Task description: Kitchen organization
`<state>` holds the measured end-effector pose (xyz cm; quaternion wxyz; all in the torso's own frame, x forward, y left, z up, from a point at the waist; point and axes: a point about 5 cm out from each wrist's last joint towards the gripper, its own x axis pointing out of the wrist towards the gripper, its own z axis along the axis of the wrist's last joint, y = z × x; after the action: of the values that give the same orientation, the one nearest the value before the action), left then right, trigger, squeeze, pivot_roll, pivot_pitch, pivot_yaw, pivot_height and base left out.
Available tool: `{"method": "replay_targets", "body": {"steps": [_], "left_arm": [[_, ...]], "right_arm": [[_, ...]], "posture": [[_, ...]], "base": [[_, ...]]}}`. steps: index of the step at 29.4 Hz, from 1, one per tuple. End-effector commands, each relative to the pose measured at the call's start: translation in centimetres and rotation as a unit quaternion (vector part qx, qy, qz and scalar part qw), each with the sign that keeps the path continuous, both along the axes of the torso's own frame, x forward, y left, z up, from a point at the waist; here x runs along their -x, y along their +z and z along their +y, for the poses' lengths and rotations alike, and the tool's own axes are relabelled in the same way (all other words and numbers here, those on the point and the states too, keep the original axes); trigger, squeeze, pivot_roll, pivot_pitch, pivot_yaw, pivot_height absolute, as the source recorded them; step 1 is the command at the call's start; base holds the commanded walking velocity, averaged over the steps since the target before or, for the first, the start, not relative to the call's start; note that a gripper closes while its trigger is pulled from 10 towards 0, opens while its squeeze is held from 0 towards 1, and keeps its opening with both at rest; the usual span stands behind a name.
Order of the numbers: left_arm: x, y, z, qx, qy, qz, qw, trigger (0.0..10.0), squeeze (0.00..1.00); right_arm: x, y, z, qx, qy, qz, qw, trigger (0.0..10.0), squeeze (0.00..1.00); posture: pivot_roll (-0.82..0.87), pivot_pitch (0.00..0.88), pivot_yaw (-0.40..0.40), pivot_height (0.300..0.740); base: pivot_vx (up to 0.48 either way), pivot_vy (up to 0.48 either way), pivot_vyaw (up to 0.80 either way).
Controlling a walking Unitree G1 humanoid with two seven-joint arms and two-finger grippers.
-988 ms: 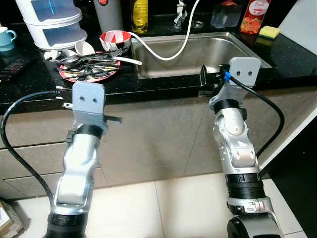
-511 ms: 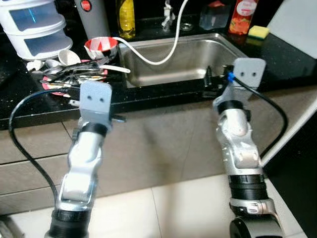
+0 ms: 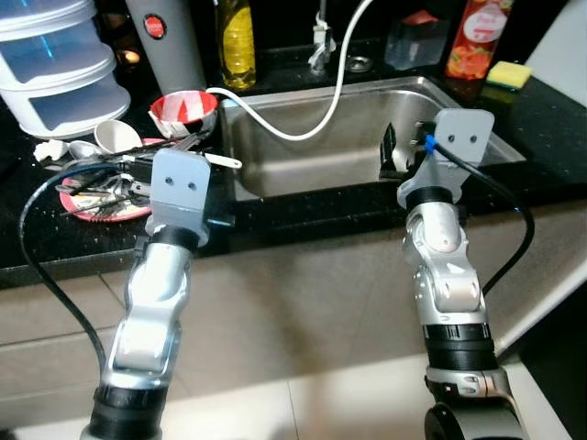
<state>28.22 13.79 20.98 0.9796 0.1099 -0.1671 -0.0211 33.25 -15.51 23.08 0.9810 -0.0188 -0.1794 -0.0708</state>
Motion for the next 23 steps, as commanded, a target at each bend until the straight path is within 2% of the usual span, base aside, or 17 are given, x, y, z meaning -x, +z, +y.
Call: {"method": "replay_targets", "body": {"steps": [1, 17, 23], "left_arm": [[-0.11, -0.09, 0.30, -0.012, 0.007, 0.000, 1.000, 10.0, 0.00], [-0.07, -0.21, 0.30, -0.020, 0.012, -0.001, 1.000, 10.0, 0.00], [-0.03, -0.35, 0.44, -0.011, 0.021, 0.005, 1.000, 10.0, 0.00]], "right_arm": [[-0.11, 0.05, 0.50, 0.003, 0.008, 0.001, 1.000, 10.0, 0.00], [-0.28, -0.05, 0.80, 0.001, 0.012, 0.003, 1.000, 10.0, 0.00], [-0.36, -0.10, 0.99, 0.001, 0.016, 0.004, 1.000, 10.0, 0.00]], "posture": [[0.05, 0.000, 0.057, 0.740], [0.07, 0.000, 0.049, 0.740], [0.07, 0.000, 0.045, 0.740]], "base": [[0.424, 0.000, 0.00], [0.369, 0.000, 0.00], [0.000, 0.000, 0.00]]}}
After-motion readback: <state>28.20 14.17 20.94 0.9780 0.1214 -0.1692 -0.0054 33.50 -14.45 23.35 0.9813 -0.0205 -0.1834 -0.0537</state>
